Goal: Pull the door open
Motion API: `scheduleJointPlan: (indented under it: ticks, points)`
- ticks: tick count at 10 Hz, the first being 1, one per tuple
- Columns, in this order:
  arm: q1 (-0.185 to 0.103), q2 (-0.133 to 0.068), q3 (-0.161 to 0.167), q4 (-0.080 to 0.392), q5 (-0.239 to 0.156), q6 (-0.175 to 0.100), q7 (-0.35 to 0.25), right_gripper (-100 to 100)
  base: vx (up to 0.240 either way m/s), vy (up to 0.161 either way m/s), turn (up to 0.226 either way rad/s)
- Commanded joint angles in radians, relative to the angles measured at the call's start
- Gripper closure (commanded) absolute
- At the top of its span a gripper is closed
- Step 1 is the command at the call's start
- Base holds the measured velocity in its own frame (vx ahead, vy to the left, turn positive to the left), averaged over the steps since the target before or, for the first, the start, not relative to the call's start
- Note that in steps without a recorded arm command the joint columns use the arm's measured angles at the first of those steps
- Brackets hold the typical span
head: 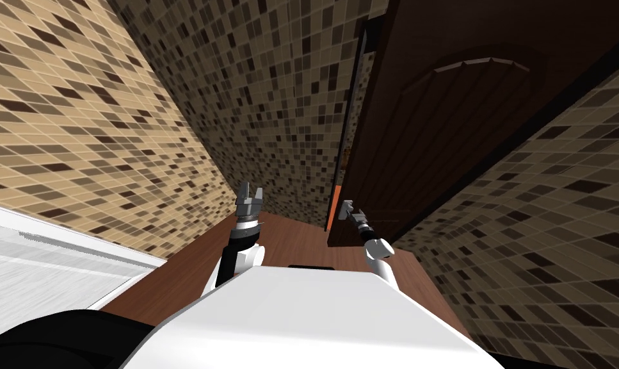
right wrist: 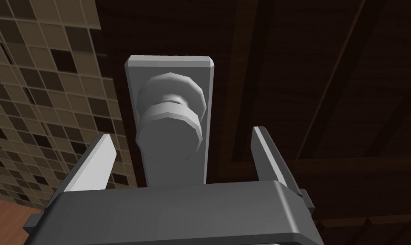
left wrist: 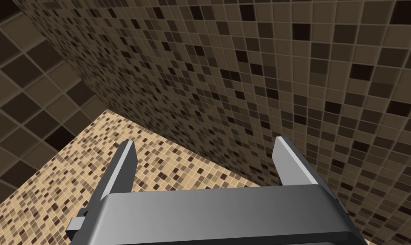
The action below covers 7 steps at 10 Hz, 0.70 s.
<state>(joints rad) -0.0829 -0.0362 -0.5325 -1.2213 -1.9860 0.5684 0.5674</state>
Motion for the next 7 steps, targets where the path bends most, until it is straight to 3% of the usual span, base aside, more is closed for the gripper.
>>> scheduleJointPlan:
  ticks: [1, 2, 3, 4, 7]
  points:
    - [-0.004, 0.006, -0.013, 0.011, -0.007, 0.005, 0.001, -100, 0.186, -0.006, 0.057]
    - [-0.004, 0.024, -0.020, 0.014, -0.010, 0.008, -0.001, -100, 0.180, 0.012, 0.068]
    - [-0.004, 0.015, -0.015, 0.011, -0.008, 0.005, 0.000, -100, 0.080, 0.009, 0.013]
    - [-0.004, 0.015, -0.015, 0.011, -0.008, 0.005, 0.000, 100, -0.010, 0.000, 0.002]
    - [-0.004, 0.015, -0.015, 0.011, -0.008, 0.005, 0.000, 100, -0.022, -0.002, 0.004]
